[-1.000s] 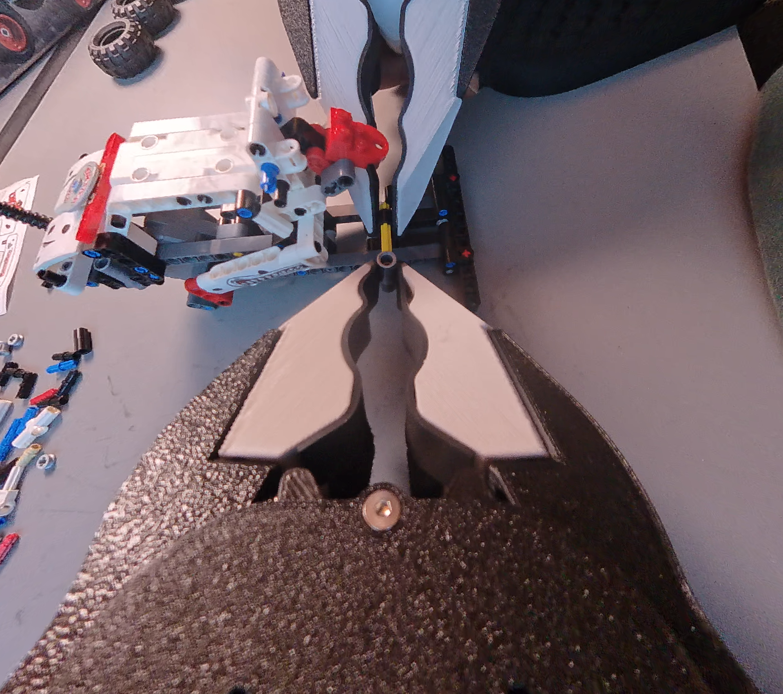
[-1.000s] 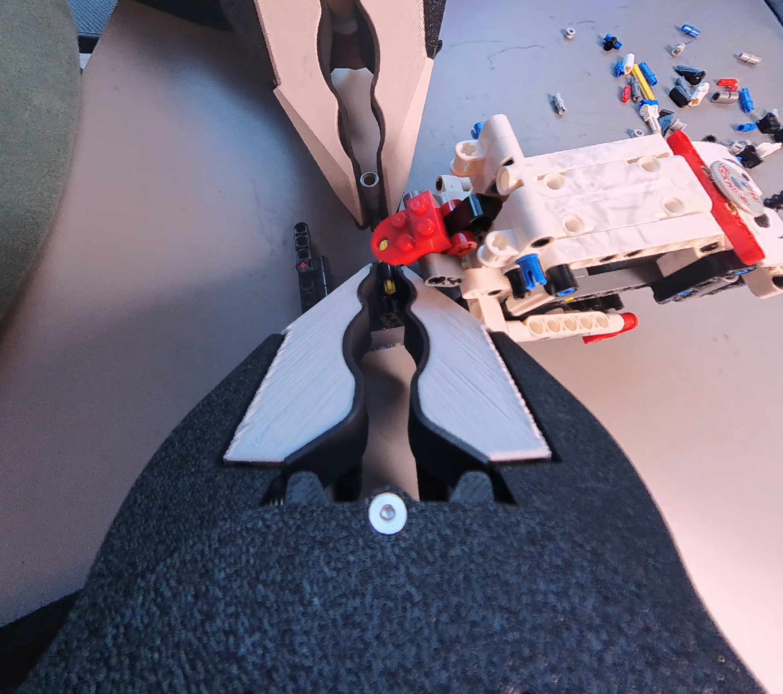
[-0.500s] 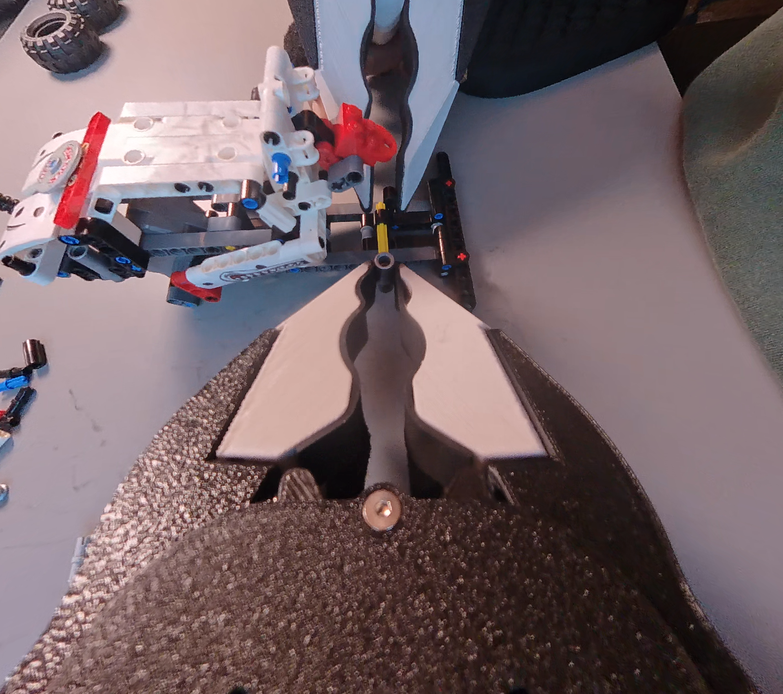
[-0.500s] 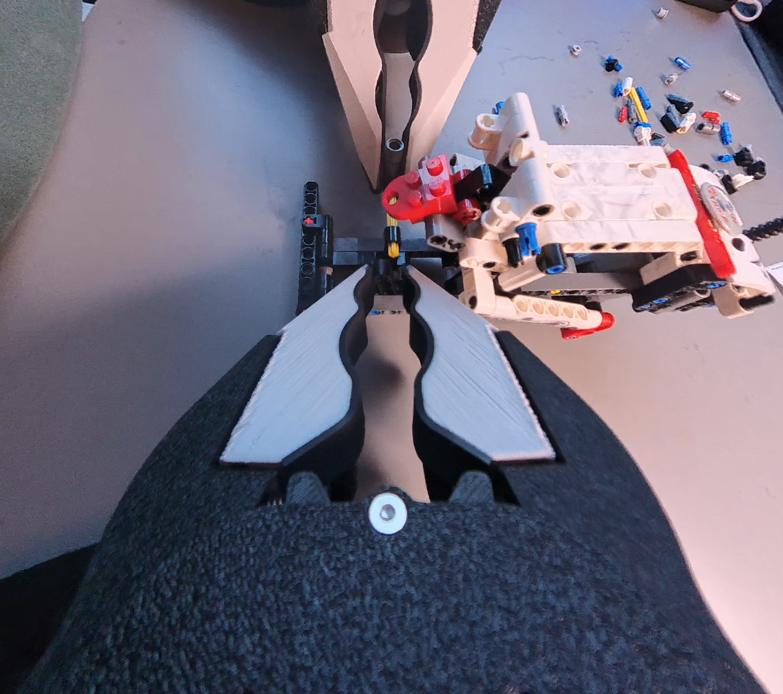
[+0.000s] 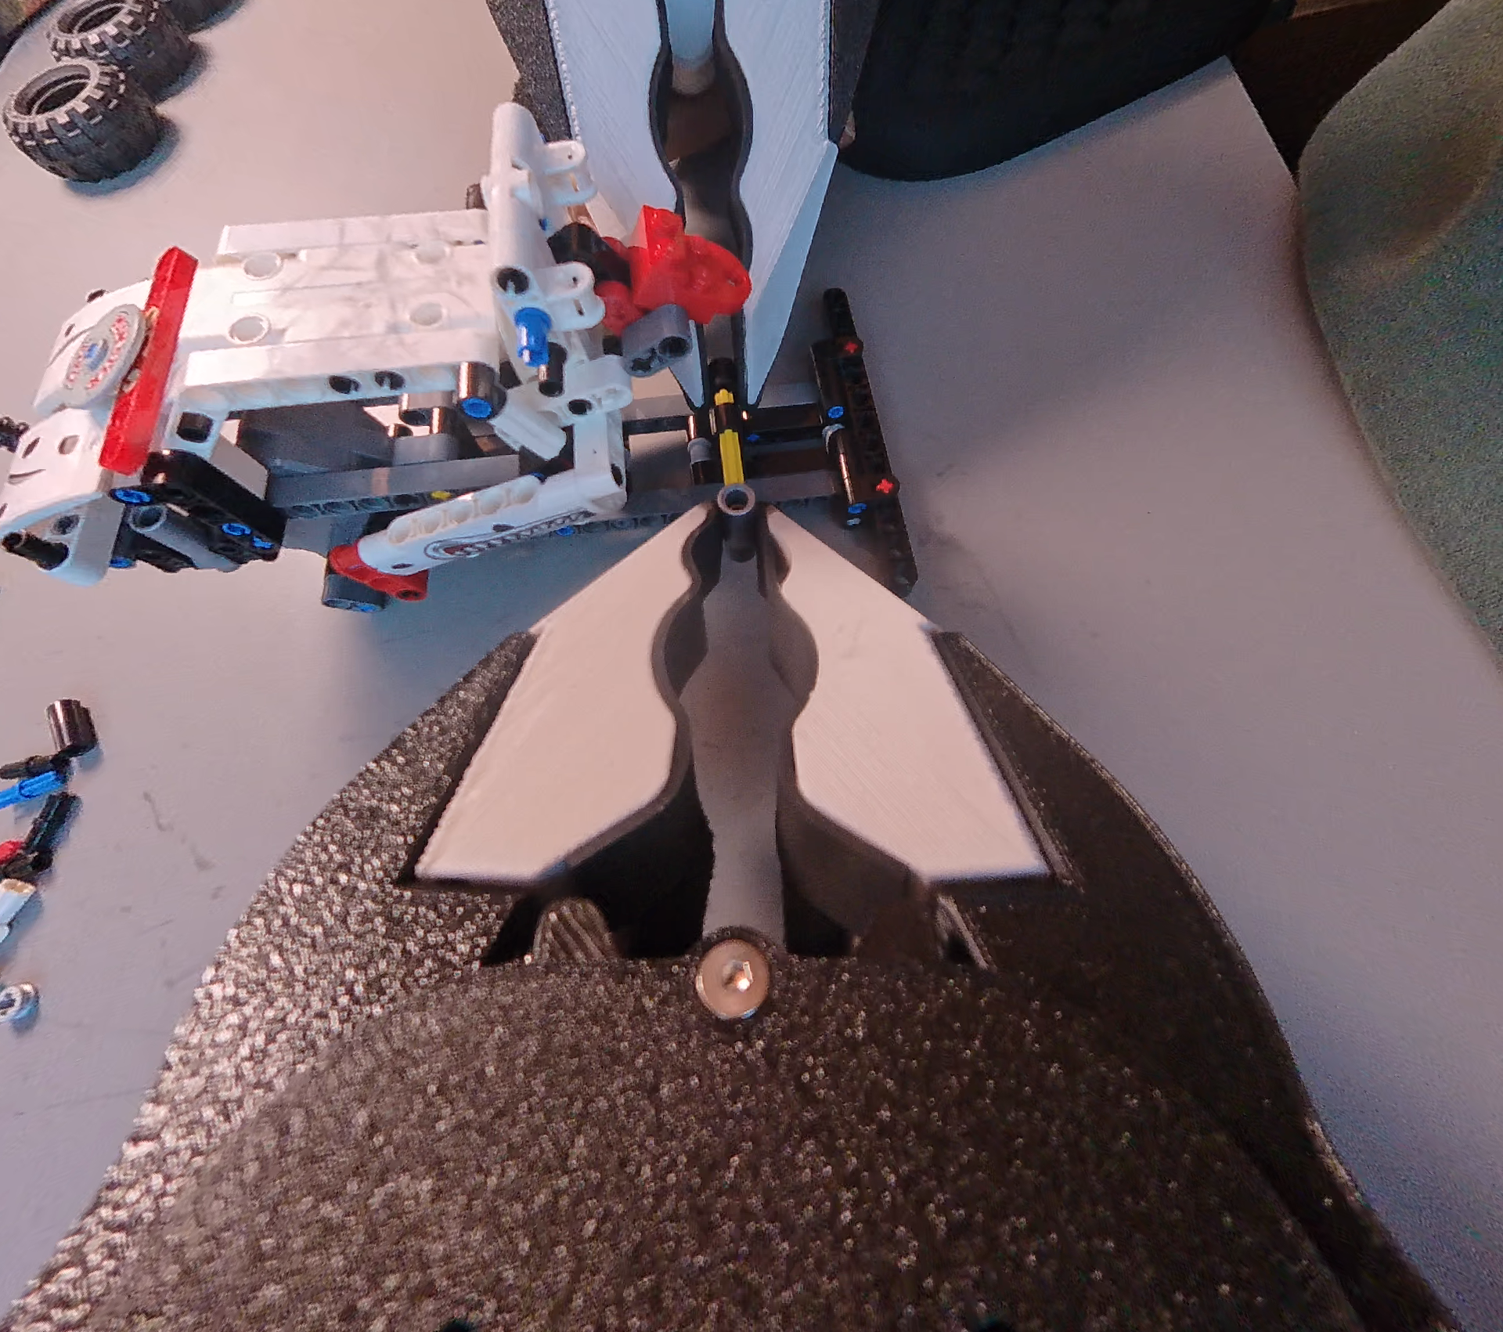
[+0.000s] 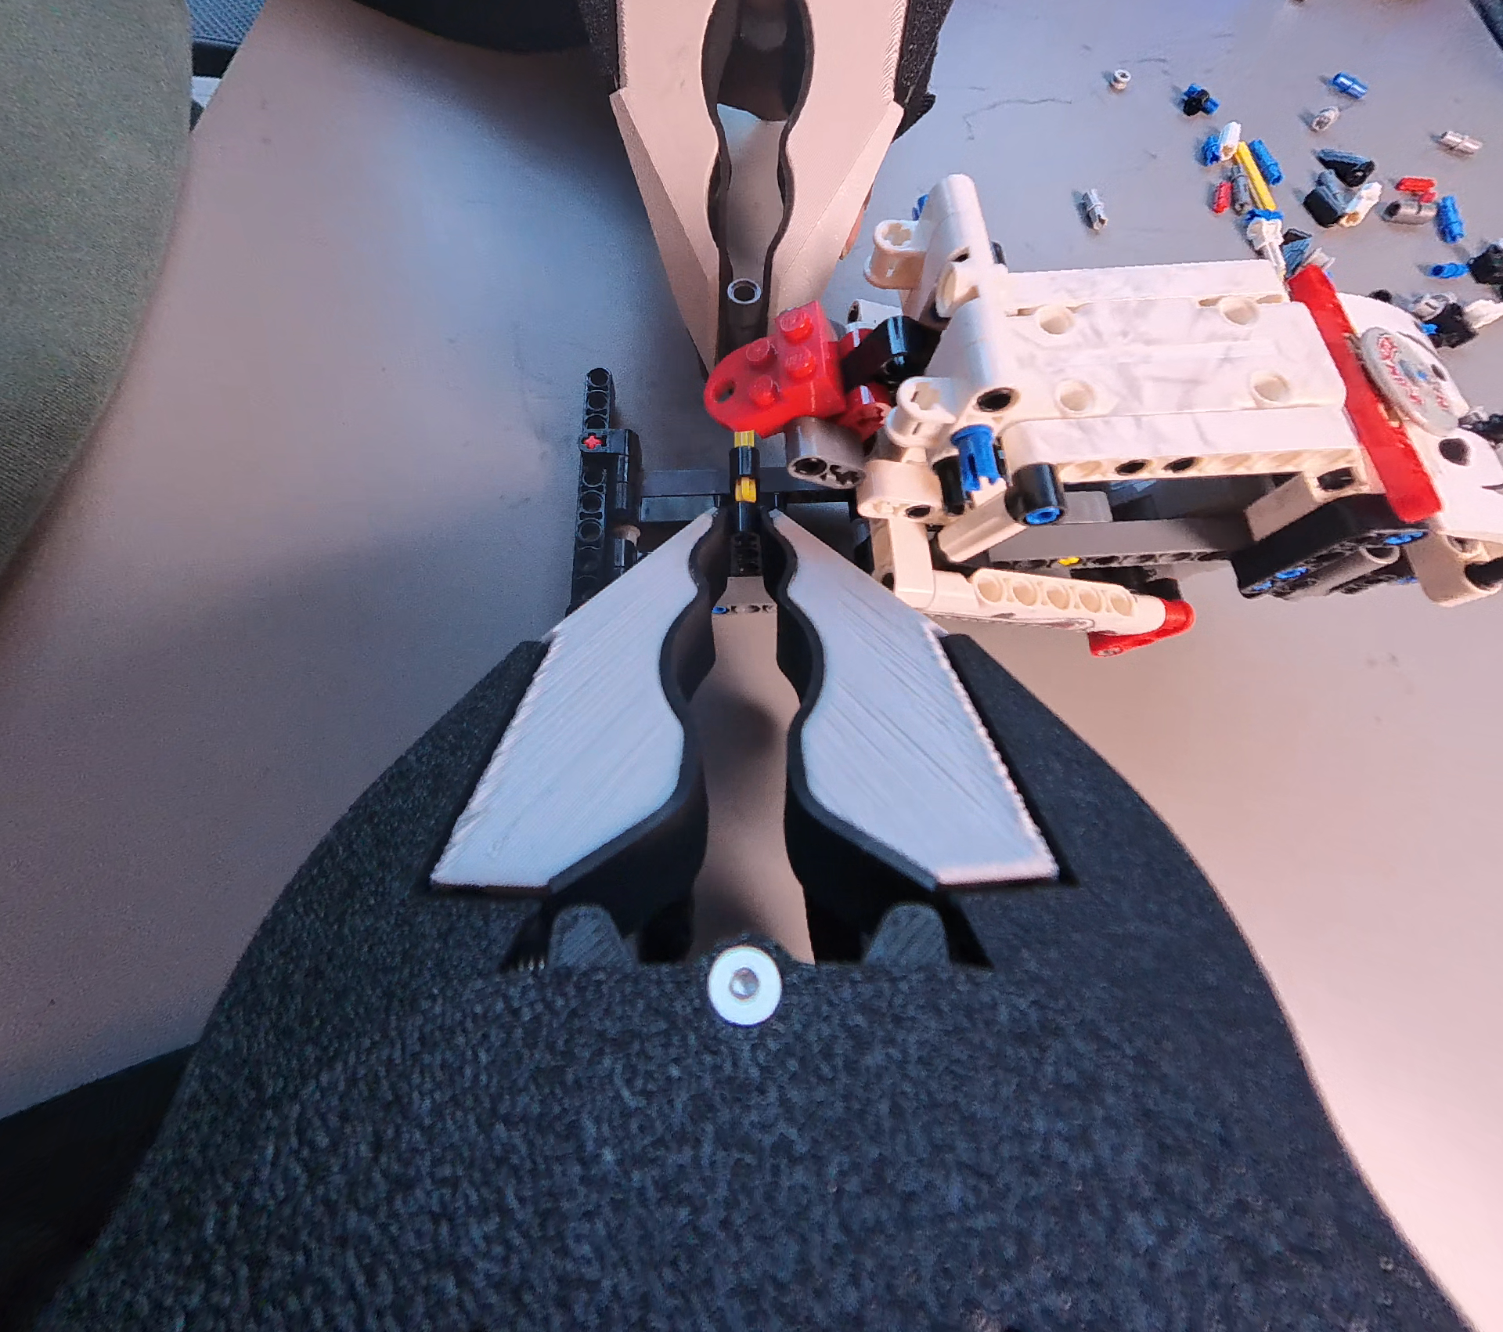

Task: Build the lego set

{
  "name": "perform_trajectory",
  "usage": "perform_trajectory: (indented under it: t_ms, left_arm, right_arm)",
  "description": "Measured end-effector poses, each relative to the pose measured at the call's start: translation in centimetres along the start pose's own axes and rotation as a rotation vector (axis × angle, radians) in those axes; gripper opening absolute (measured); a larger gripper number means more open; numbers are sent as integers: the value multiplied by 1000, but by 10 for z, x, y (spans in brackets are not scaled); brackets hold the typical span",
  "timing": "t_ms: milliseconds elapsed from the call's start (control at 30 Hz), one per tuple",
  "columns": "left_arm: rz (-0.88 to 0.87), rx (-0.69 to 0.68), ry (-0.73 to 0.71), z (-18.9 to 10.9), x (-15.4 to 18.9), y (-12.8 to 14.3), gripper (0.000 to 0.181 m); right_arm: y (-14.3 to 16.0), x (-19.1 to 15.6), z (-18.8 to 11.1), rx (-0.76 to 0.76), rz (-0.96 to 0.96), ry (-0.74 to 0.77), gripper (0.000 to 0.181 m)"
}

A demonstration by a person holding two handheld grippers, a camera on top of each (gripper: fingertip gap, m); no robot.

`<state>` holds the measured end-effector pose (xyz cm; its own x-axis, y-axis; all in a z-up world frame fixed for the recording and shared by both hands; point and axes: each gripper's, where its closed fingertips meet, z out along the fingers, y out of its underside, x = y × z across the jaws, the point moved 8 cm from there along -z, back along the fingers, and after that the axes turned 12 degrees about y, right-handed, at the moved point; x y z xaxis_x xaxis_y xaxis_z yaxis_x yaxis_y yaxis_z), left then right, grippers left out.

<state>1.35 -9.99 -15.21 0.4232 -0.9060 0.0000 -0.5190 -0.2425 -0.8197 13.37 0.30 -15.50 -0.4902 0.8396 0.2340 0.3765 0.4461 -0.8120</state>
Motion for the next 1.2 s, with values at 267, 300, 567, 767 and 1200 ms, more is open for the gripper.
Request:
perform_trajectory:
  t_ms: [267,300,567,767,1200]
  left_arm:
    - [3,11,15,1,-1,0,7]
    - [8,7,13,2,-1,0,6]
    - [-3,8,-5,4,0,-1,7]
    - [10,-9,-32,6,0,-2,6]
    - [10,-37,-54,19,-3,-11,5]
  right_arm:
    - [0,1,1,-5,11,2,7]
    - [0,1,1,-6,12,2,7]
    - [1,1,1,-10,15,2,6]
    - [1,2,1,-11,21,-2,6]
    - [2,2,0,-13,18,-5,6]
